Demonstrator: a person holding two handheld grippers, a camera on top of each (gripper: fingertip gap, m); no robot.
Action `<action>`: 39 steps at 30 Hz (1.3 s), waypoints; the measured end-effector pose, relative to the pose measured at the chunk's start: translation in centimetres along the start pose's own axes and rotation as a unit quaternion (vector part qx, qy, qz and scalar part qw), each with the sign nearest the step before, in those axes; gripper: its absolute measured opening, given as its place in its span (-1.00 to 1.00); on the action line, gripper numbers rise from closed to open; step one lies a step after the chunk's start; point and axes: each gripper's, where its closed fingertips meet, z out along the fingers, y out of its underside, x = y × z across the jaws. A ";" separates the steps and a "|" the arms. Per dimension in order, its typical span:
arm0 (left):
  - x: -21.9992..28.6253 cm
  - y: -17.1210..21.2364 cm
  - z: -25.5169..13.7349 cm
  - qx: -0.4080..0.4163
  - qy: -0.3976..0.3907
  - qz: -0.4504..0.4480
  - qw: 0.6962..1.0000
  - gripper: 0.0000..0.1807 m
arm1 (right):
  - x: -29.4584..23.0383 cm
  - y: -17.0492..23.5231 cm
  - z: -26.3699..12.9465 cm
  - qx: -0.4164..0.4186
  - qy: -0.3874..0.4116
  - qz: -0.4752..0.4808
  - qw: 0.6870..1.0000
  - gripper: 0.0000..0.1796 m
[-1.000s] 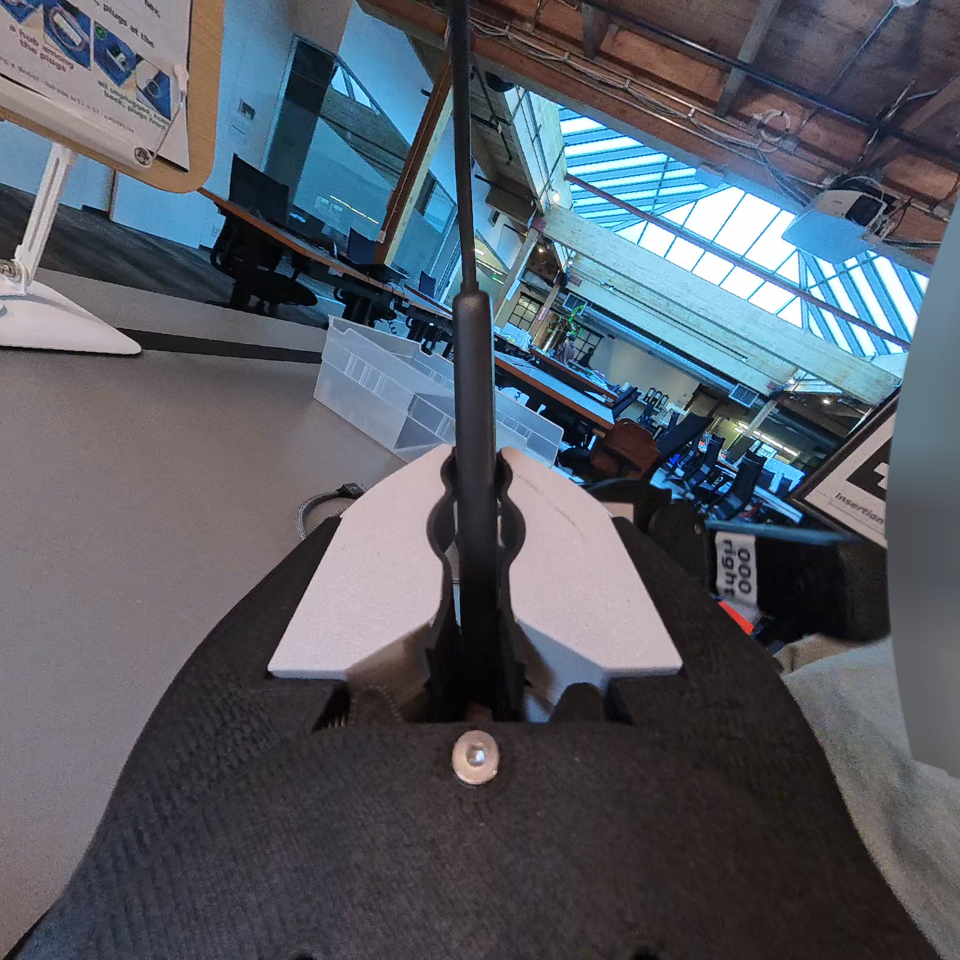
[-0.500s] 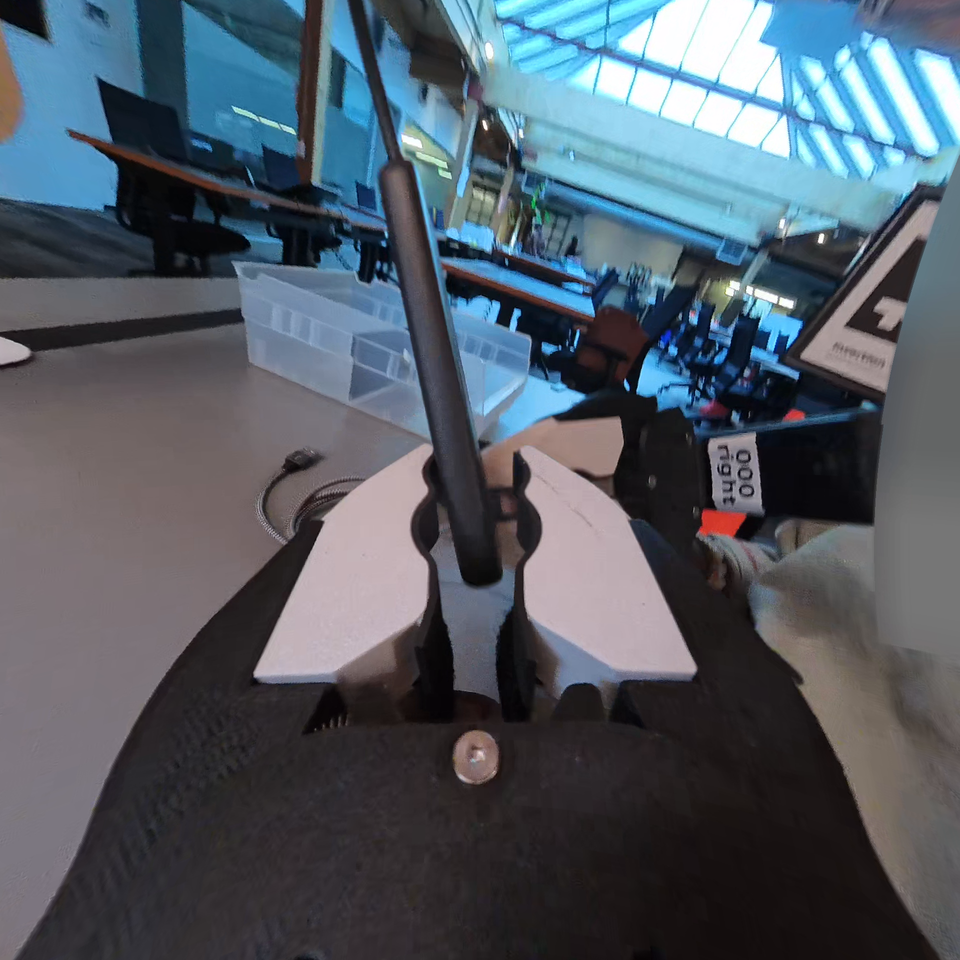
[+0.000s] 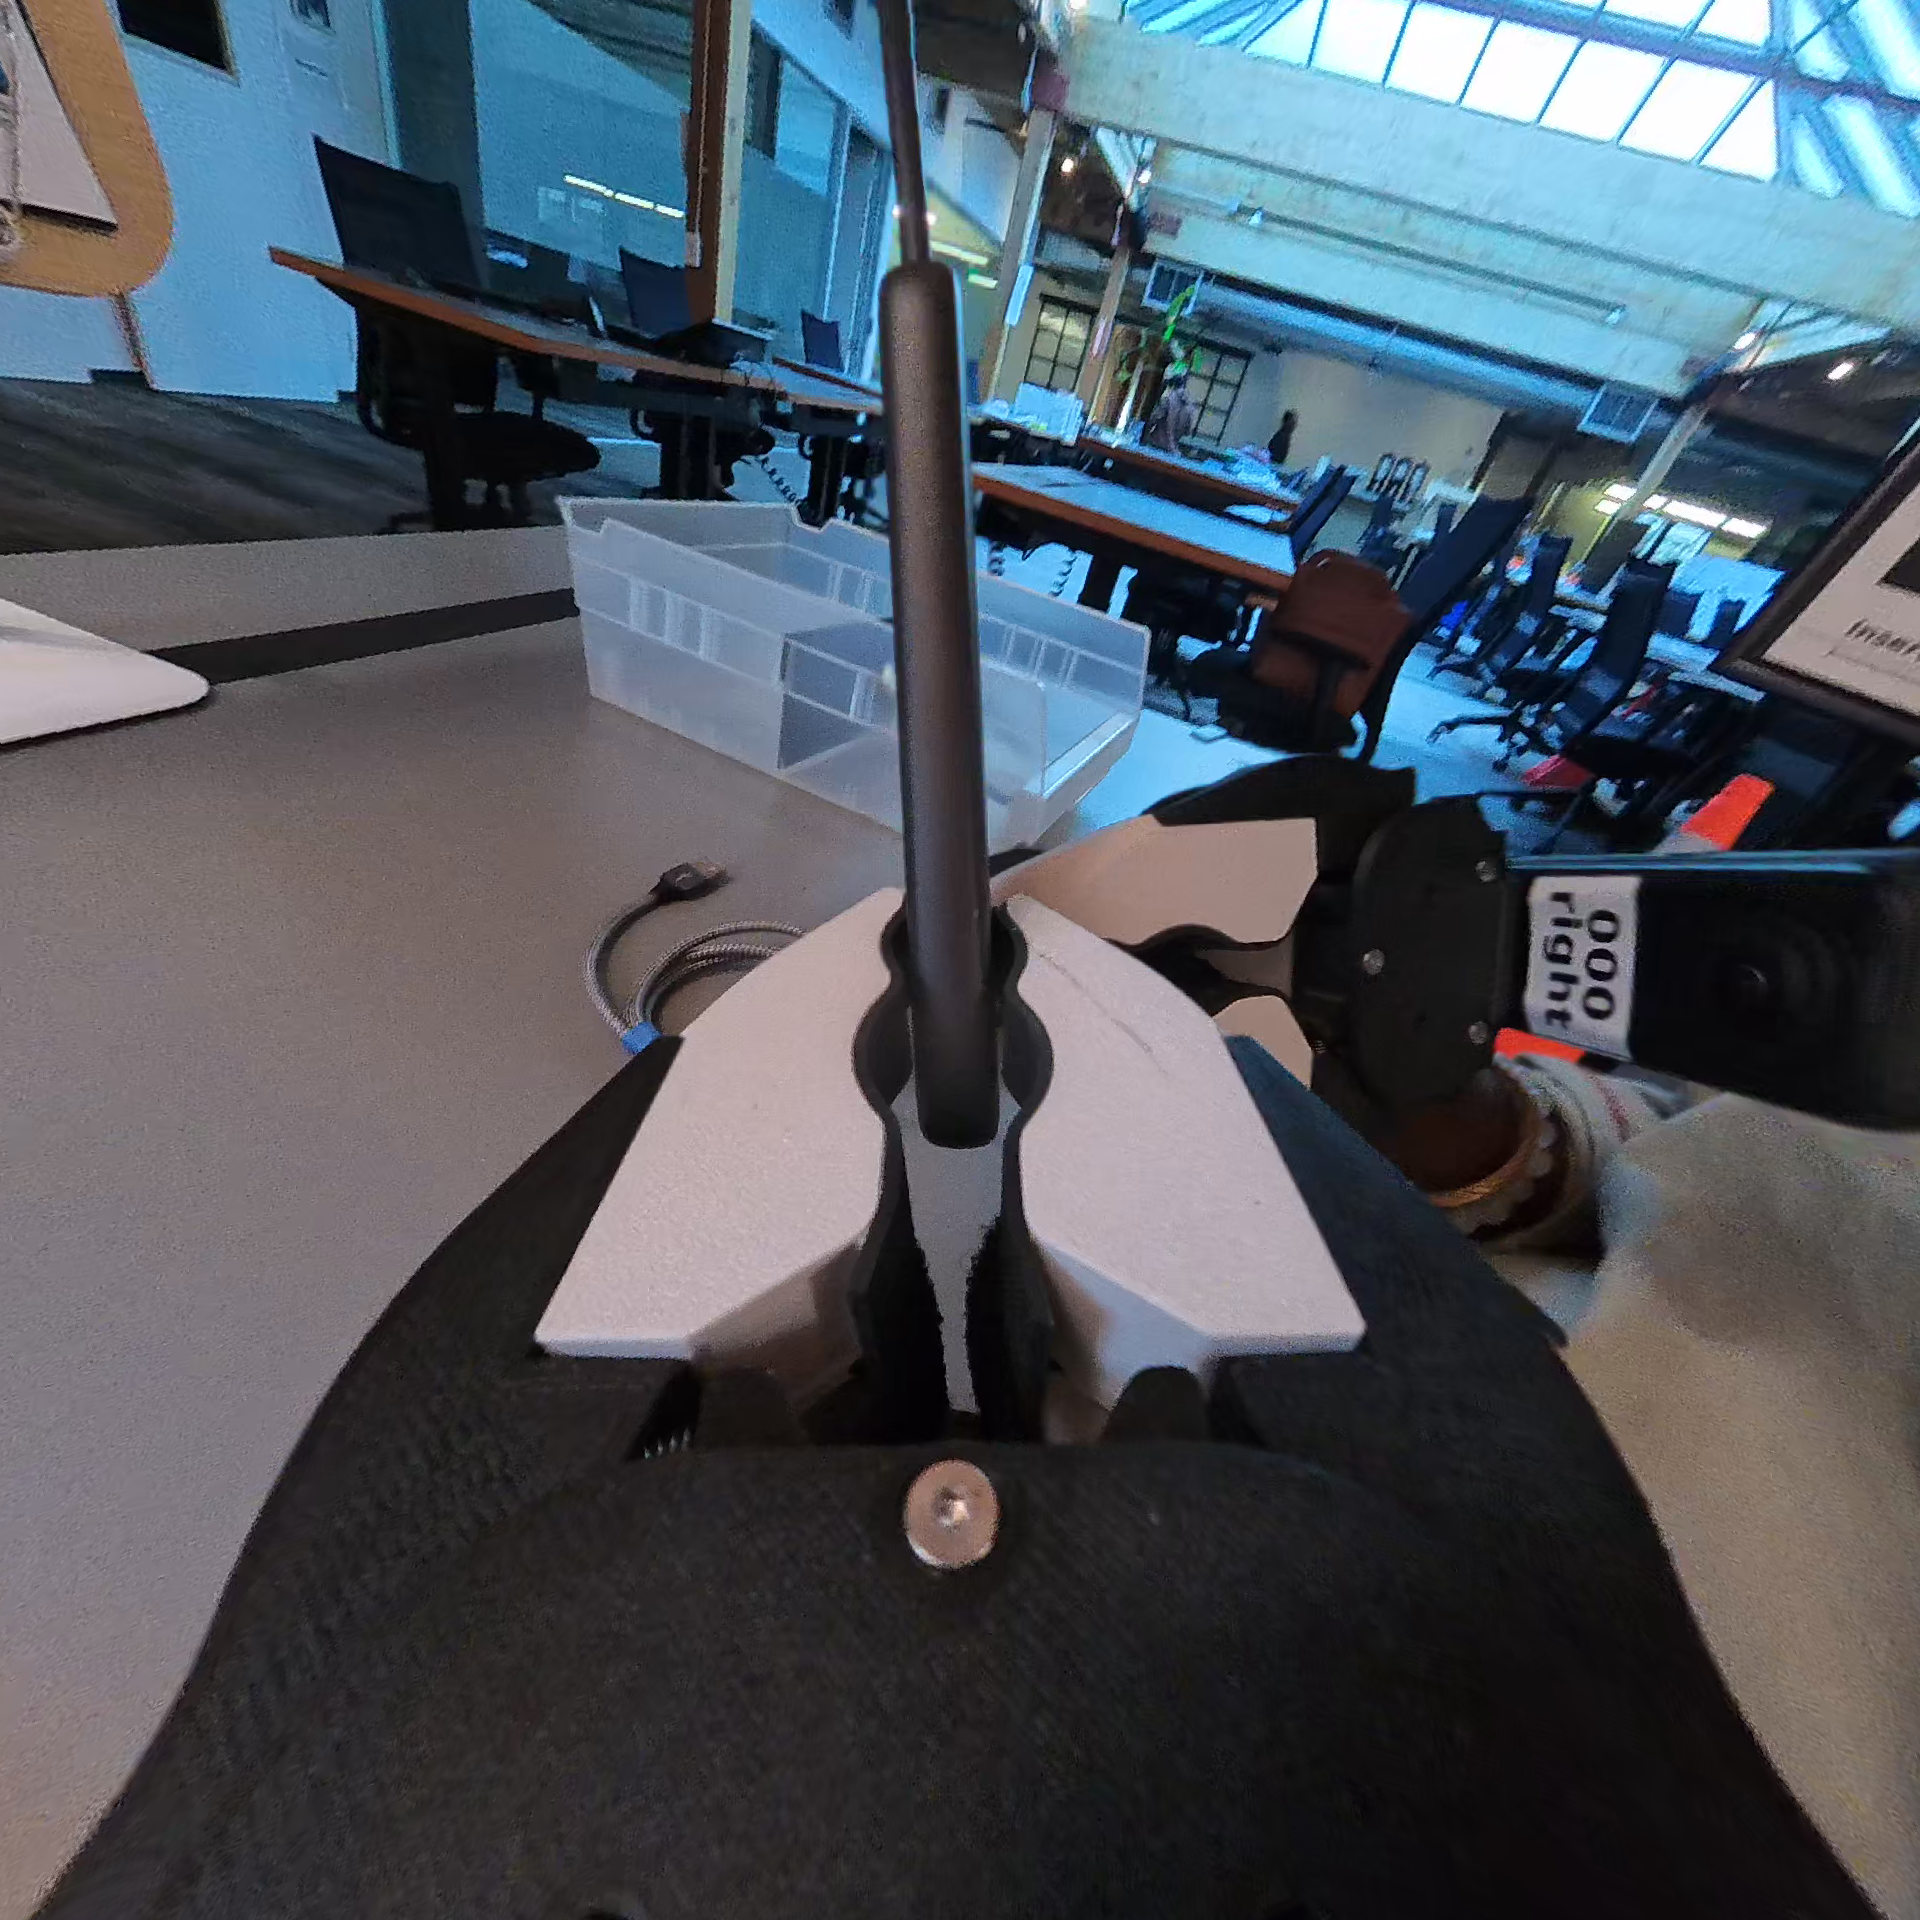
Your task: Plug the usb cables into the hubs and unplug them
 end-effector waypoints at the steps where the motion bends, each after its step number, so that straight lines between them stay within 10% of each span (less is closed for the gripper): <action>1: 0.1 -0.2 0.0 0.007 0.007 -0.009 1.000 -0.87 | 0.3 -0.1 -0.1 0.007 0.001 0.021 1.000 -0.88; 21: -0.5 -0.6 -0.4 0.011 0.009 -0.045 0.999 -0.87 | 0.2 0.1 0.1 -0.027 0.002 -0.013 1.000 -0.89; 24: -2.9 -4.1 -4.3 0.108 -0.047 -0.054 0.992 -0.86 | 1.9 8.3 -1.7 -0.228 0.031 -0.089 0.969 -0.89; 27: -3.6 -6.3 -9.0 0.139 -0.087 -0.013 0.986 -0.87 | 4.2 1.1 -3.2 -0.018 0.030 0.098 0.995 -0.89; 31: -0.1 -4.9 -4.8 0.061 -0.039 0.058 0.996 -0.86 | 3.3 -5.9 -2.2 0.063 0.010 -0.040 0.997 -0.90; 39: -5.1 -2.6 -3.5 0.095 -0.109 -0.061 0.988 -0.85 | 4.8 -1.9 -6.7 0.090 -0.022 0.124 0.988 -0.89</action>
